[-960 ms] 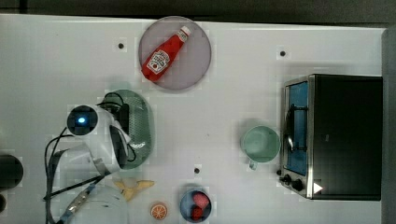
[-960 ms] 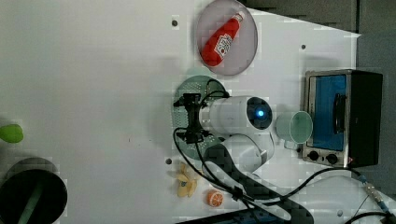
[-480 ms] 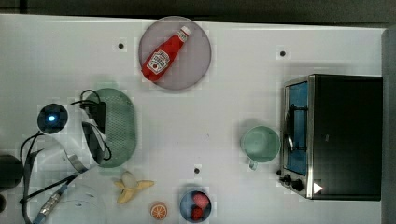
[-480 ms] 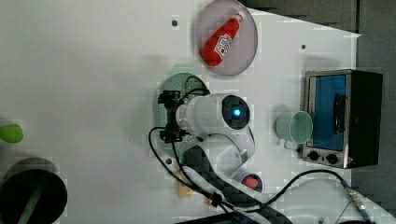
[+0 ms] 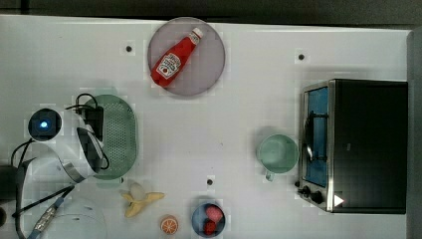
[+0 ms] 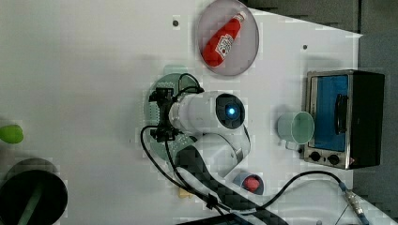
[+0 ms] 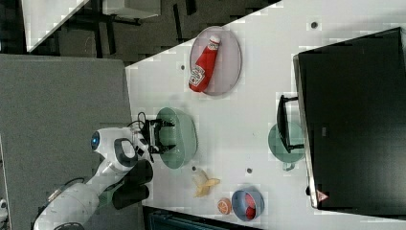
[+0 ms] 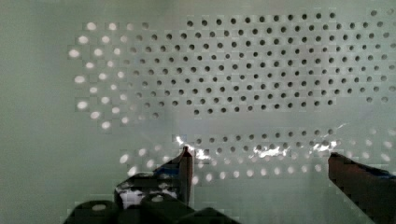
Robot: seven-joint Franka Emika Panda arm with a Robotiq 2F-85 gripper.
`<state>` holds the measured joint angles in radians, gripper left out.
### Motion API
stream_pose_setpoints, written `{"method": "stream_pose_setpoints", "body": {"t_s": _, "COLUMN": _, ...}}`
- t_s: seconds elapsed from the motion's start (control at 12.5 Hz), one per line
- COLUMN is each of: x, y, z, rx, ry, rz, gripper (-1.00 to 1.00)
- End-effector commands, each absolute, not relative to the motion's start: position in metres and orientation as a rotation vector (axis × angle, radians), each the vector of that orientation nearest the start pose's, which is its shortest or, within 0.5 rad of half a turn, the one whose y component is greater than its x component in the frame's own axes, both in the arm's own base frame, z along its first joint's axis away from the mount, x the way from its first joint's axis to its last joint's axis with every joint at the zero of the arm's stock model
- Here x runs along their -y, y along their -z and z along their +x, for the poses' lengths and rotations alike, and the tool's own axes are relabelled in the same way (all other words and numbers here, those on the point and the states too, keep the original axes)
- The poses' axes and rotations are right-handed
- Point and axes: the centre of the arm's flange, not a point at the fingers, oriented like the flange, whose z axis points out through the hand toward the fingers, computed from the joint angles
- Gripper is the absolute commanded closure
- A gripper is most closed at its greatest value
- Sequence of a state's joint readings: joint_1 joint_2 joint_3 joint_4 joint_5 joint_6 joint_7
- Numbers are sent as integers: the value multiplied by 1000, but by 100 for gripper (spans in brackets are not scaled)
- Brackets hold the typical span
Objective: Drag strainer right to left.
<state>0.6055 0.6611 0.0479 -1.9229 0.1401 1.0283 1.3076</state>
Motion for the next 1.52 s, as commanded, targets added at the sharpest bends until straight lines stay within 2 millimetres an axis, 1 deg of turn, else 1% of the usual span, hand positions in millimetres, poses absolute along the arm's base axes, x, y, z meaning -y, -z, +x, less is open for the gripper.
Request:
{"method": "stream_pose_setpoints", "body": {"t_s": 0.08, "x": -408, "y": -141, "z": 478, "rx": -2246, "ry": -194, "rz": -2144, "gripper": -100}}
{"method": "stream_pose_setpoints", "body": {"t_s": 0.4, "x": -424, "y": -142, "z": 476, "rx": -2222, "ry": -203, "rz": -2146, "gripper": -100}}
{"method": "stream_pose_setpoints", "body": {"t_s": 0.72, "x": -433, "y": -142, "z": 481, "rx": -2224, "ry": -211, "rz": -2121, "gripper": -100}}
{"method": "stream_pose_setpoints", "body": {"t_s": 0.88, "x": -428, "y": -156, "z": 488, "rx": -2187, "ry": -194, "rz": -2154, "gripper": -100}}
{"method": "stream_pose_setpoints", "body": {"t_s": 0.96, "x": -423, "y": -168, "z": 492, "rx": -2147, "ry": -189, "rz": -2206, "gripper": -100}}
{"method": "stream_pose_setpoints", "body": {"t_s": 1.04, "x": -415, "y": -184, "z": 497, "rx": -2110, "ry": -187, "rz": -2271, "gripper": -100}}
{"method": "stream_pose_setpoints", "body": {"t_s": 1.12, "x": -405, "y": -207, "z": 505, "rx": -2063, "ry": -182, "rz": -2331, "gripper": -100}}
{"method": "stream_pose_setpoints", "body": {"t_s": 1.2, "x": -391, "y": -234, "z": 513, "rx": -2020, "ry": -180, "rz": -2388, "gripper": -100}}
{"method": "stream_pose_setpoints", "body": {"t_s": 1.28, "x": -375, "y": -266, "z": 524, "rx": -1954, "ry": -160, "rz": -2428, "gripper": -100}}
{"method": "stream_pose_setpoints", "body": {"t_s": 1.36, "x": -353, "y": -301, "z": 536, "rx": -1903, "ry": -141, "rz": -2454, "gripper": -100}}
{"method": "stream_pose_setpoints", "body": {"t_s": 1.44, "x": -325, "y": -335, "z": 547, "rx": -1857, "ry": -129, "rz": -2486, "gripper": -100}}
{"method": "stream_pose_setpoints", "body": {"t_s": 1.52, "x": -293, "y": -370, "z": 555, "rx": -1782, "ry": -116, "rz": -2542, "gripper": -100}}
